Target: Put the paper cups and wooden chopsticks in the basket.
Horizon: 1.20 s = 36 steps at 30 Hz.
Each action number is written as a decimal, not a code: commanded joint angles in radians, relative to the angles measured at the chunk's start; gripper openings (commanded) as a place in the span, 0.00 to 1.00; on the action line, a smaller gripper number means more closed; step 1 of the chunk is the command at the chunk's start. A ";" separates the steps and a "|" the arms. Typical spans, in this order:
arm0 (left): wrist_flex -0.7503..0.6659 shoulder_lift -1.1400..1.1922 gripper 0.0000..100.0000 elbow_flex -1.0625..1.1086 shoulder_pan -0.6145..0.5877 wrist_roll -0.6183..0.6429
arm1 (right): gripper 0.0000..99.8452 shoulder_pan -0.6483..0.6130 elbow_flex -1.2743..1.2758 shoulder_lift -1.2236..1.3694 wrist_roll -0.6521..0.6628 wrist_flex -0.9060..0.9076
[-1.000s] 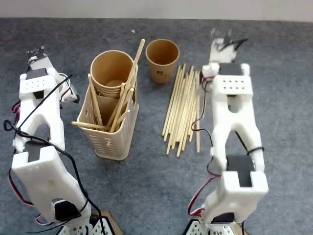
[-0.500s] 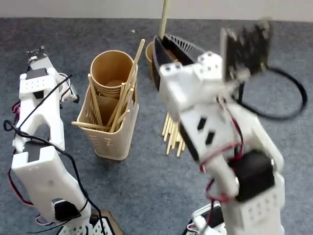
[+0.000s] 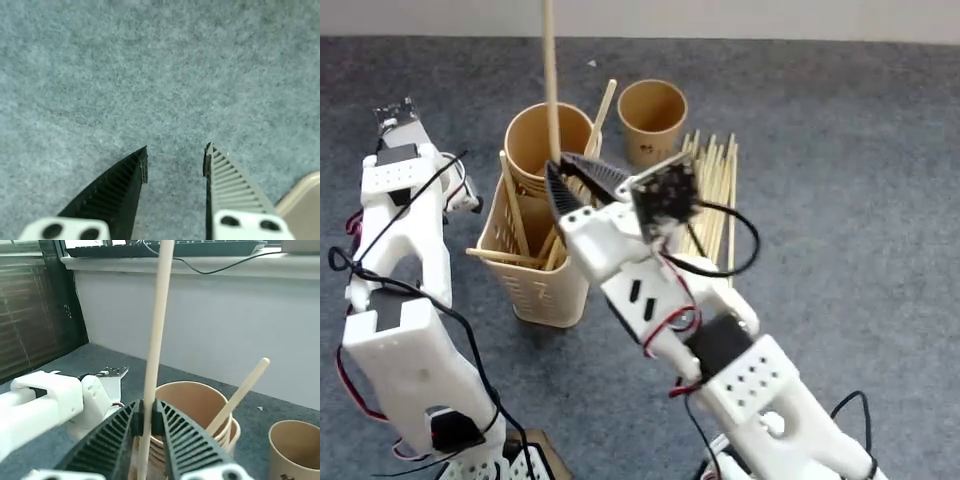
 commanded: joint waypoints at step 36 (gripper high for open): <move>-0.011 -0.050 0.21 -0.004 0.031 0.002 | 0.13 0.573 -0.389 0.288 0.060 0.845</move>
